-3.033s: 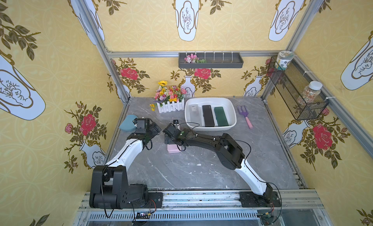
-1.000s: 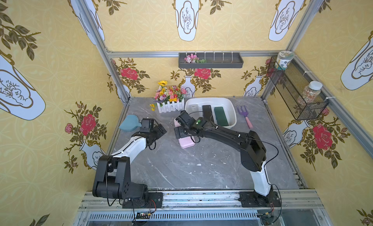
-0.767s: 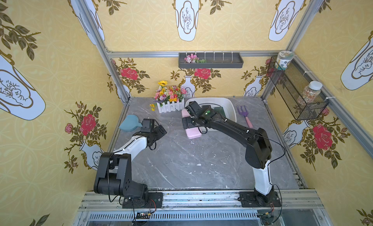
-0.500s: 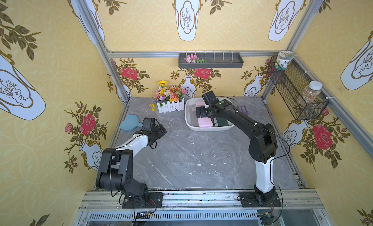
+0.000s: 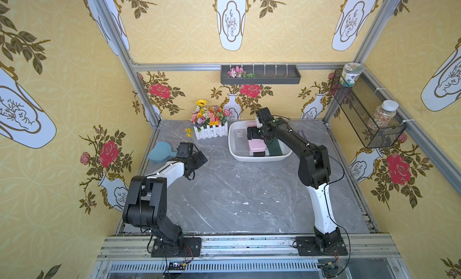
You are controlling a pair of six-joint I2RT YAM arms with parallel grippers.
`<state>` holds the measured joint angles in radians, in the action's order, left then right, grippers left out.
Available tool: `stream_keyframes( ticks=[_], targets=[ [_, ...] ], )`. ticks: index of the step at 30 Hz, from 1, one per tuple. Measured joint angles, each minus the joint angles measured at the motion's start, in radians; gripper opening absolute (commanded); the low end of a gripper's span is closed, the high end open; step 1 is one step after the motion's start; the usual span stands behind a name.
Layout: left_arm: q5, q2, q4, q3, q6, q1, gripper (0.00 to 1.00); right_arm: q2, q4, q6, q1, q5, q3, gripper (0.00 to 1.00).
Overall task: Put the pencil case into the storage box
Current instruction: Pick up the pencil case from the center of the board, then place the pencil case at the storage box.
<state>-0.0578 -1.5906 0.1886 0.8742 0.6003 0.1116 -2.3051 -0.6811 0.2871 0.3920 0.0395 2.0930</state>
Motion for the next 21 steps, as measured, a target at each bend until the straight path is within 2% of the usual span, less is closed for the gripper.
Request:
stream_keyframes(
  ticks=[21],
  targets=[
    [-0.018, 0.023, 0.005, 0.010, -0.033, 0.018, 1.00, -0.116, 0.016, -0.026, -0.026, 0.007, 0.040, 0.97]
  ],
)
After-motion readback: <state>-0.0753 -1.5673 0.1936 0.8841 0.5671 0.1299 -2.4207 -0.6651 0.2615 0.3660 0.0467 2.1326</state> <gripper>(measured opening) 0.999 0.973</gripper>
